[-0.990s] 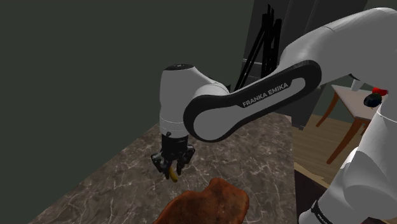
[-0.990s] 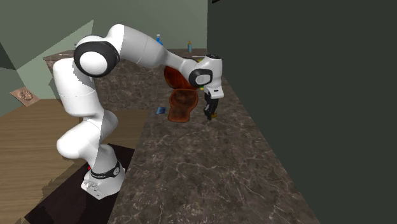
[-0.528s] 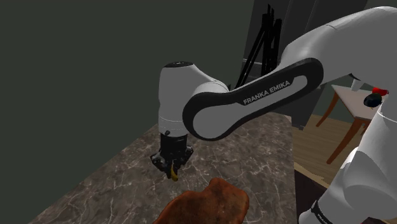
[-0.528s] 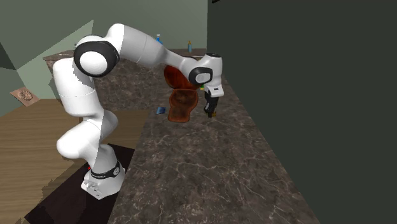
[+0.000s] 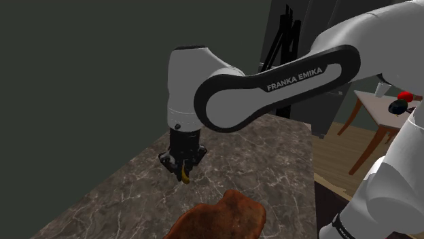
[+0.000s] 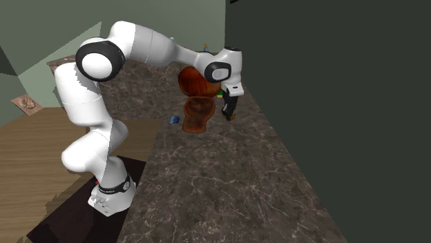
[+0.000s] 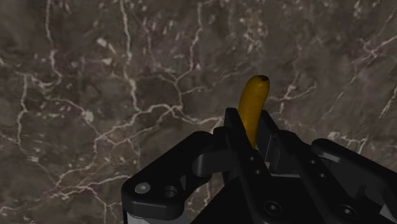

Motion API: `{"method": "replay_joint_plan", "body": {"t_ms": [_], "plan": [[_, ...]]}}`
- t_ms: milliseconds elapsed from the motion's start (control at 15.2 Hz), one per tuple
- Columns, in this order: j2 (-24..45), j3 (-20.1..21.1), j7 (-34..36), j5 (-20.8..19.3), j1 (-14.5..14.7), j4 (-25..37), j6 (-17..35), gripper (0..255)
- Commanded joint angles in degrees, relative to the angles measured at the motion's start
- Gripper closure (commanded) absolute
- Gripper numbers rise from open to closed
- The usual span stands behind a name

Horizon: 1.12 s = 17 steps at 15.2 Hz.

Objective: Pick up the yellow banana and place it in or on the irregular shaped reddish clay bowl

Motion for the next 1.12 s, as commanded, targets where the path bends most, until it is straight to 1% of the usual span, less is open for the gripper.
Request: {"method": "replay_joint_plan", "body": {"t_ms": [0, 1056], "plan": [[-0.55, -0.06, -0.22, 0.35, -0.13, 1.18, -1.64, 255], [-1.8, -0.2, 0.25, 0.88, -0.38, 12.34, -13.78, 255]]}}
